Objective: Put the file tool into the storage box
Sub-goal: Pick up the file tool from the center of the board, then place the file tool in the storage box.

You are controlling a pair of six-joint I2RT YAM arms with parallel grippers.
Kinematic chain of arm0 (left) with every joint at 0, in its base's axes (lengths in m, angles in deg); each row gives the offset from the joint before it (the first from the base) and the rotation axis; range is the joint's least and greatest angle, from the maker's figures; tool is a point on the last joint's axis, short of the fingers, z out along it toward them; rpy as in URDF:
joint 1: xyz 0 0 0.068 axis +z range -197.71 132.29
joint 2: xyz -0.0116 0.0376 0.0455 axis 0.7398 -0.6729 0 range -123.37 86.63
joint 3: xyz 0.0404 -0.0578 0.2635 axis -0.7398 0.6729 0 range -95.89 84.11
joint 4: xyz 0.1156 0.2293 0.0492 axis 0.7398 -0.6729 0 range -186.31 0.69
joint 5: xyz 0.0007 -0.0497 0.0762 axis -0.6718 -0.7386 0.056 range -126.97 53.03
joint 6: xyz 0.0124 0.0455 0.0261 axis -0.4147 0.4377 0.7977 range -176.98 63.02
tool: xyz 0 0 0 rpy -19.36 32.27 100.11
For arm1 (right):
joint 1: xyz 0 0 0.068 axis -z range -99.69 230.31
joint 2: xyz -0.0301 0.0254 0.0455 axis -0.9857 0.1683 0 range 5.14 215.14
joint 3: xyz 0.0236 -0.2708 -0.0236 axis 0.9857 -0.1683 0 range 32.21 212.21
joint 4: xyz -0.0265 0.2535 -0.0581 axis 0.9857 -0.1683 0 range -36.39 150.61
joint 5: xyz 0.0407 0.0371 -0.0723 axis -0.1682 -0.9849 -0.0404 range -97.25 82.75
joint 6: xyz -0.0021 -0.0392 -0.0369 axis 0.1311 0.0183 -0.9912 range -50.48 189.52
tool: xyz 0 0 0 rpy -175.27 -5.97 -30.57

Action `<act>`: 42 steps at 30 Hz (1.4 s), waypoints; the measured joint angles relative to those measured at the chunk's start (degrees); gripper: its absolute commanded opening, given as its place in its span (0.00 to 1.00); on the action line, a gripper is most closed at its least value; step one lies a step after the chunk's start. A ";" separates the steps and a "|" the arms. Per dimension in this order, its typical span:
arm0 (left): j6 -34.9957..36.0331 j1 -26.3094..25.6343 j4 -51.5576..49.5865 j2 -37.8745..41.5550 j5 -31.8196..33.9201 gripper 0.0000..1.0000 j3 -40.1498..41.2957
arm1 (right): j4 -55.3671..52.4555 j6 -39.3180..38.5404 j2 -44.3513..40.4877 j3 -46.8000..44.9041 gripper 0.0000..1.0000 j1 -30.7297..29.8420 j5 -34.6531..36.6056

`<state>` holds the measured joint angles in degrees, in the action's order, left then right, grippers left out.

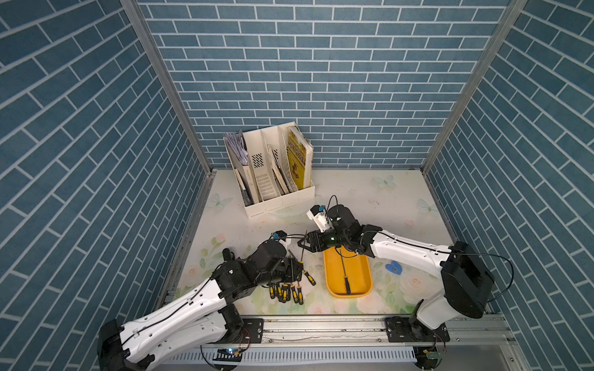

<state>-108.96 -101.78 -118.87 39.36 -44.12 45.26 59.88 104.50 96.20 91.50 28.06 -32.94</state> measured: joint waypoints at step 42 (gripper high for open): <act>-13.64 -0.20 -13.64 -0.07 17.44 0.84 3.10 | -22.69 -10.56 -3.13 -9.49 0.00 14.29 14.01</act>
<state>-122.60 -101.97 -132.51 39.30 -26.68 48.36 37.19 93.94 93.08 82.01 42.36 -18.93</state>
